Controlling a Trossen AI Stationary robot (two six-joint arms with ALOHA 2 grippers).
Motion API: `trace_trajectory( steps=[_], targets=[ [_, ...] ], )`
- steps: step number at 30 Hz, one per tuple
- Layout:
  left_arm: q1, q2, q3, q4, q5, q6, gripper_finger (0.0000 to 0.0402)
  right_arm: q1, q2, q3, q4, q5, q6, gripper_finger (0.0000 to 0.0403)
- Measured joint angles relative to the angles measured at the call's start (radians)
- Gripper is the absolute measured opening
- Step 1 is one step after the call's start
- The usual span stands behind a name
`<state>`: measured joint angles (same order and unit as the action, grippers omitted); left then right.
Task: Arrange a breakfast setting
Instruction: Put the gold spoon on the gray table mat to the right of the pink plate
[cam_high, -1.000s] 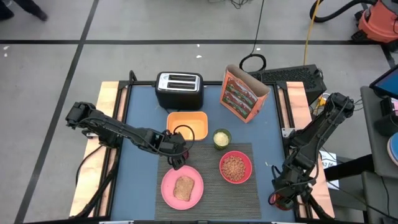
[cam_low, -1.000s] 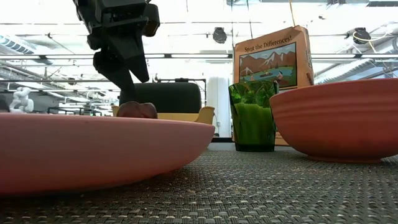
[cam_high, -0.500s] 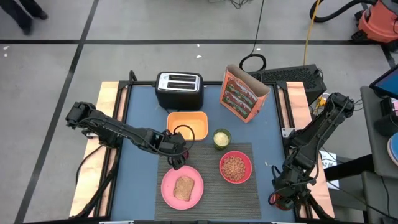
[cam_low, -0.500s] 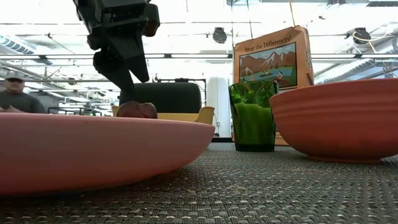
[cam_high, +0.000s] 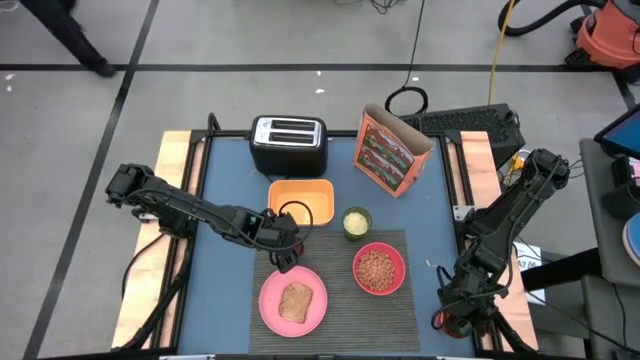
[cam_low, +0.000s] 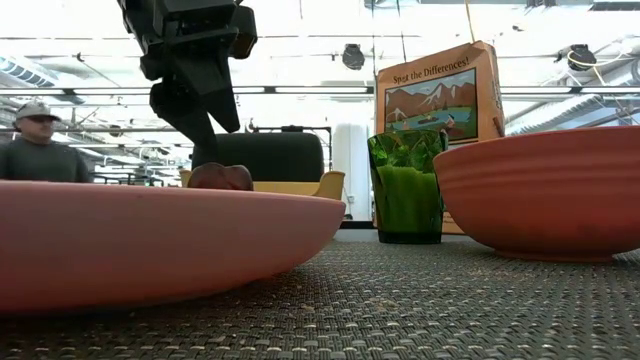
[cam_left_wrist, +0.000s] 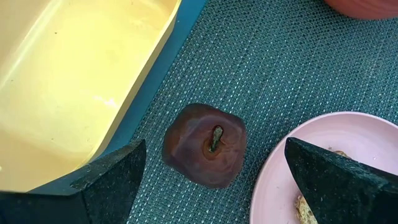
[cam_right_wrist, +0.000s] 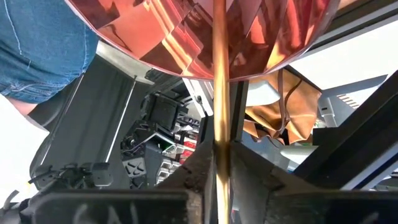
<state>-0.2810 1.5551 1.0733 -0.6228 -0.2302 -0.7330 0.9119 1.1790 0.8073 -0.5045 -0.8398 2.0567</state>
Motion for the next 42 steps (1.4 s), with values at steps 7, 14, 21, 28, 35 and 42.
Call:
trace_trajectory(
  steps=[7, 14, 21, 28, 35, 42],
  targets=[
    [0.000, 0.000, 0.000, 0.000, 0.000, 0.006, 0.0388, 0.000, 0.000, 0.000, 0.000, 0.000, 0.000, 0.0026],
    [0.000, 0.000, 0.000, 0.000, 0.000, 0.016, 0.0388, 0.000, 0.000, 0.000, 0.000, 0.000, 0.000, 0.0032],
    [0.000, 0.000, 0.000, 0.000, 0.000, 0.015, 0.0388, 0.000, -0.034, 0.000, 0.004, 0.001, 0.013, 0.0027],
    [0.000, 0.000, 0.000, 0.000, 0.000, 0.015, 0.0388, 0.000, -0.134, 0.000, -0.009, 0.001, 0.110, 0.0028],
    [0.000, 0.000, 0.000, 0.000, 0.000, 0.015, 0.0388, -0.001, -0.243, 0.000, -0.027, 0.001, 0.194, 0.0028],
    [0.000, 0.000, 0.000, 0.002, 0.000, 0.015, 0.0388, -0.001, -0.335, 0.000, -0.031, 0.001, 0.255, 0.0024]
  ],
)
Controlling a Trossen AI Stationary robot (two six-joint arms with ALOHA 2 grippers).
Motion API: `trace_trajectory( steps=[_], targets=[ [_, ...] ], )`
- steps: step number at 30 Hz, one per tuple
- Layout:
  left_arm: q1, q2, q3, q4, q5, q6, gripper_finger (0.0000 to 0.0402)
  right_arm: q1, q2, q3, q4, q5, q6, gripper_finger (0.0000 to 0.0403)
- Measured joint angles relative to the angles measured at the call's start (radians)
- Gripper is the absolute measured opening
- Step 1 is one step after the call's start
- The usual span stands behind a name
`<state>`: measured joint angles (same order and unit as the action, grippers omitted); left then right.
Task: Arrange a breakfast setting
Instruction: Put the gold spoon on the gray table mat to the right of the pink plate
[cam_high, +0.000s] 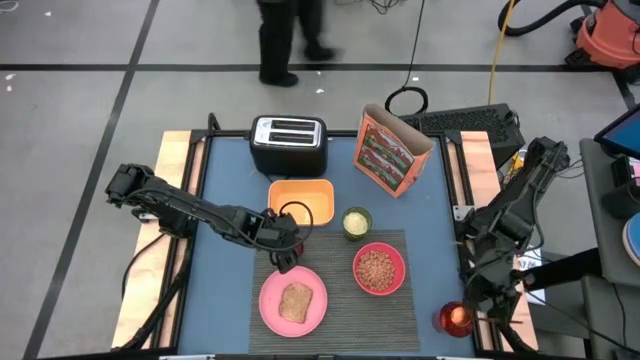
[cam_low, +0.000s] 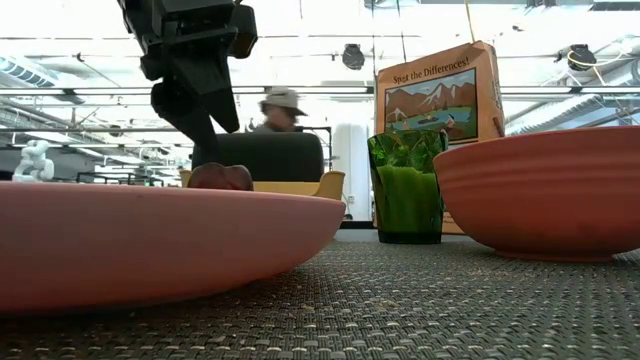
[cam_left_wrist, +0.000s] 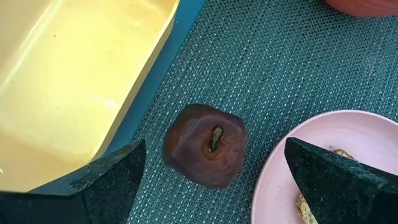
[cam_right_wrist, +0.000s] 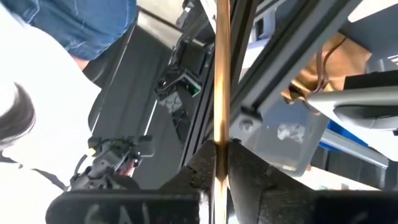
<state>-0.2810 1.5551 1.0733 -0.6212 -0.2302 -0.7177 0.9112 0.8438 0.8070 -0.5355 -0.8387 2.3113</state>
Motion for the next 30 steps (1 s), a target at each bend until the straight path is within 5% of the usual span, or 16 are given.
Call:
trace_trajectory(
  steps=[14, 24, 30],
  targets=[
    [0.000, 0.000, 0.000, 0.092, 0.000, 0.036, 0.0388, 0.000, -0.128, 0.000, -0.002, 0.024, 0.072, 0.0021],
    [0.000, 0.000, 0.000, 0.101, 0.000, 0.037, 0.0388, 0.000, -0.181, 0.000, -0.010, 0.236, 0.060, 0.0021],
    [0.000, 0.000, 0.000, 0.101, 0.000, 0.038, 0.0388, 0.000, -0.174, 0.000, 0.011, 0.474, -0.008, 0.0021]
  ],
)
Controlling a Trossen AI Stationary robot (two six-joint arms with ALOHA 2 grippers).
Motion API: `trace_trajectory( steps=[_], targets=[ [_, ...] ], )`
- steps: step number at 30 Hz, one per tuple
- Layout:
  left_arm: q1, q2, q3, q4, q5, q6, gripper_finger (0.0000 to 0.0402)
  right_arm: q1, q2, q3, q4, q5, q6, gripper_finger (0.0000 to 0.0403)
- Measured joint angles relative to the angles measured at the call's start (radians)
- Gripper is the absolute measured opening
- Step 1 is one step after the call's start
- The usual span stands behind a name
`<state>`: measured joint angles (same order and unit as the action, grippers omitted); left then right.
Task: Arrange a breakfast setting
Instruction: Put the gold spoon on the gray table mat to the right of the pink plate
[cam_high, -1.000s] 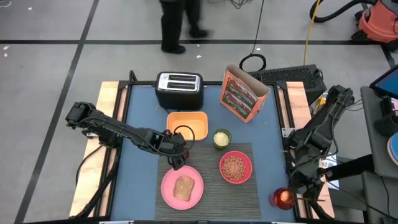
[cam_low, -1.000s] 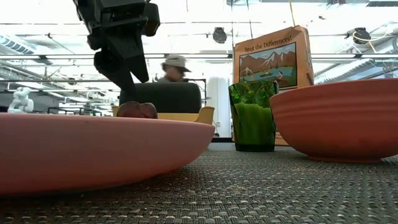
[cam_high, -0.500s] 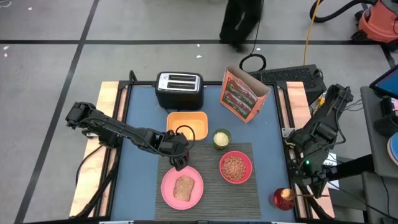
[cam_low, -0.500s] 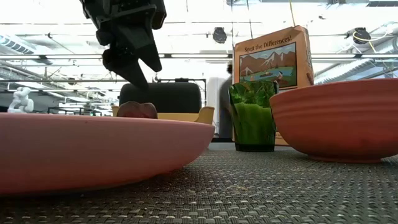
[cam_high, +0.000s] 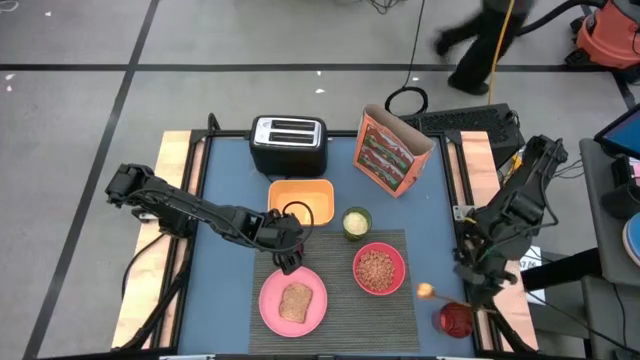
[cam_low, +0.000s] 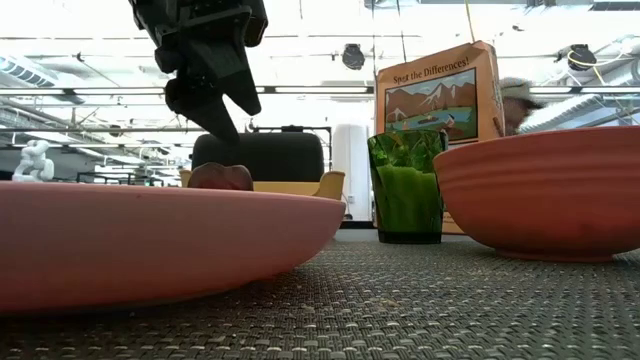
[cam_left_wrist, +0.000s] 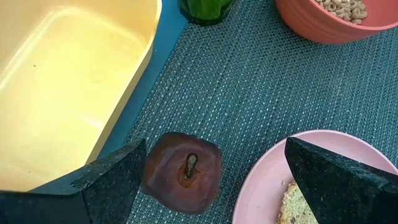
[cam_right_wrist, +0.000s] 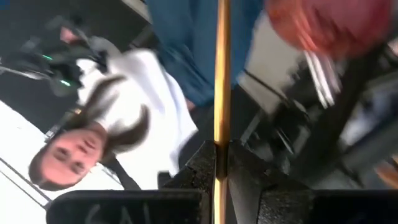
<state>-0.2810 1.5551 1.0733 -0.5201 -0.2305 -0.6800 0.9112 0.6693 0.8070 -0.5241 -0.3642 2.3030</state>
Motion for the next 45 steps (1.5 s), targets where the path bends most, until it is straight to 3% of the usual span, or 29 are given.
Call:
trace_trajectory(
  steps=[7, 17, 31, 45],
  targets=[
    [0.000, 0.000, 0.000, 0.000, 0.000, 0.001, 0.0388, 0.000, 0.075, 0.000, 0.015, 0.207, -0.102, 0.0022],
    [0.000, 0.000, 0.000, 0.000, 0.000, 0.005, 0.0388, -0.003, 0.315, 0.000, 0.141, 0.536, -0.226, 0.0023],
    [0.000, 0.000, 0.000, 0.001, 0.000, 0.005, 0.0388, -0.095, 0.745, 0.000, 0.591, 0.922, -0.500, 0.0024],
    [0.000, 0.000, 0.000, 0.002, -0.041, 0.032, 0.0388, -0.095, 0.947, 0.001, 1.001, 1.056, -0.645, 0.0019]
  ],
)
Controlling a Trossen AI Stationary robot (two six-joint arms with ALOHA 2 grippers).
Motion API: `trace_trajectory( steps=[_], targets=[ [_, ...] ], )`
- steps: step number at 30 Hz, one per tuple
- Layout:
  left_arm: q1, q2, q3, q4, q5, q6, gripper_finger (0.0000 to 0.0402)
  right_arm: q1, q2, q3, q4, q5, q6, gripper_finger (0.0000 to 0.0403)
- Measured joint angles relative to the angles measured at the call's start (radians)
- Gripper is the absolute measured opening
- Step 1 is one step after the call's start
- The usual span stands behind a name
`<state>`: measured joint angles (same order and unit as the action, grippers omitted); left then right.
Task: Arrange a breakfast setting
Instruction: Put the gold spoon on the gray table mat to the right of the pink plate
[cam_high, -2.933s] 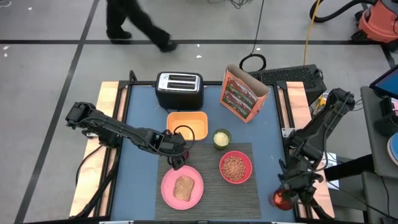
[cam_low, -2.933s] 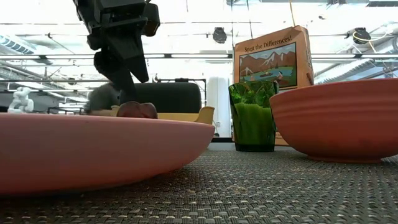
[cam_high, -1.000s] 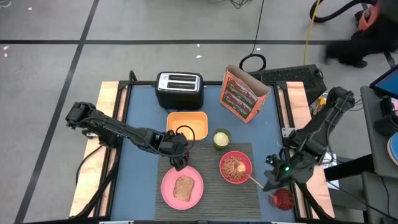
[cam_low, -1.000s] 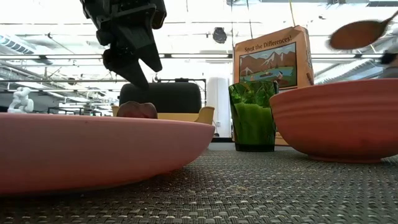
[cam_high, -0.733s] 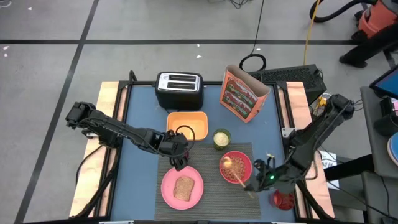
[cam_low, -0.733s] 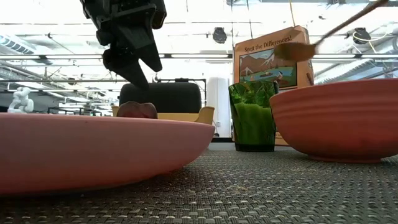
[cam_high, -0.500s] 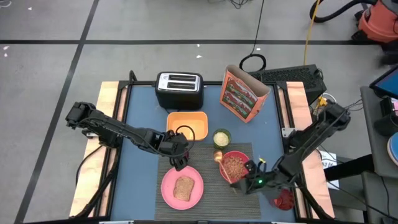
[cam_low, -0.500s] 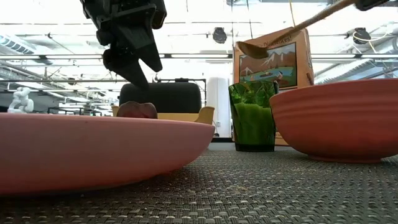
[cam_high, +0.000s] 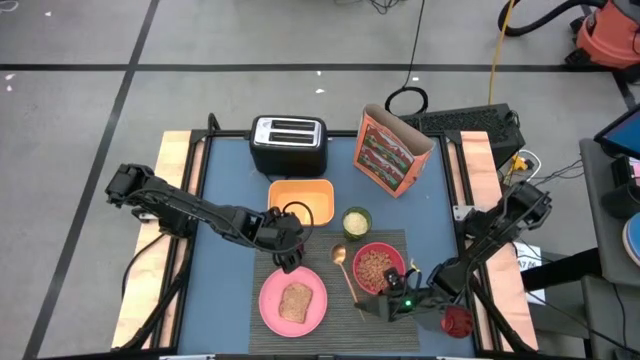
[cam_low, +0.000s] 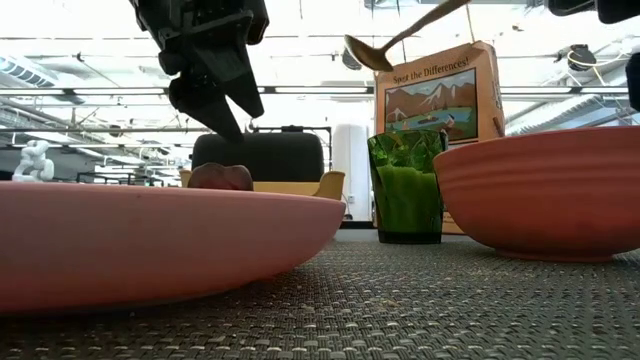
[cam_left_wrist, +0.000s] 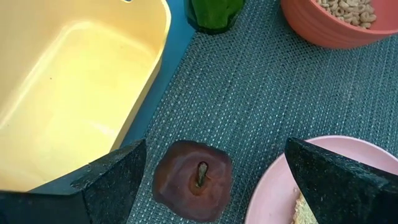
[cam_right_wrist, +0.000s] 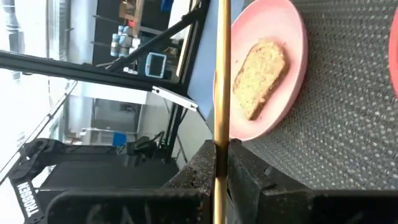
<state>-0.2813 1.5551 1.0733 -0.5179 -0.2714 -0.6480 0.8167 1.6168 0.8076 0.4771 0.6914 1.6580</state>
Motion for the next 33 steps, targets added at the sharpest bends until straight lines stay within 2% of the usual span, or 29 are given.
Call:
trace_trajectory(
  steps=[4, 8, 16, 33],
  targets=[
    [0.000, 0.000, 0.000, 0.000, 0.000, 0.000, 0.0388, 0.010, 0.019, 0.000, 0.042, 0.022, 0.001, 0.0019],
    [0.000, 0.000, 0.000, 0.000, 0.000, -0.001, 0.0388, 0.022, 0.019, 0.039, 0.014, 0.024, 0.006, 0.0019],
    [-0.001, 0.000, 0.000, 0.000, 0.000, -0.002, 0.0388, 0.030, 0.033, 0.218, -0.285, 0.055, 0.018, 0.0019],
    [-0.006, 0.000, 0.000, -0.001, 0.000, -0.004, 0.0388, 0.070, 0.198, 0.301, -0.267, 0.174, 0.140, 0.0018]
  ],
)
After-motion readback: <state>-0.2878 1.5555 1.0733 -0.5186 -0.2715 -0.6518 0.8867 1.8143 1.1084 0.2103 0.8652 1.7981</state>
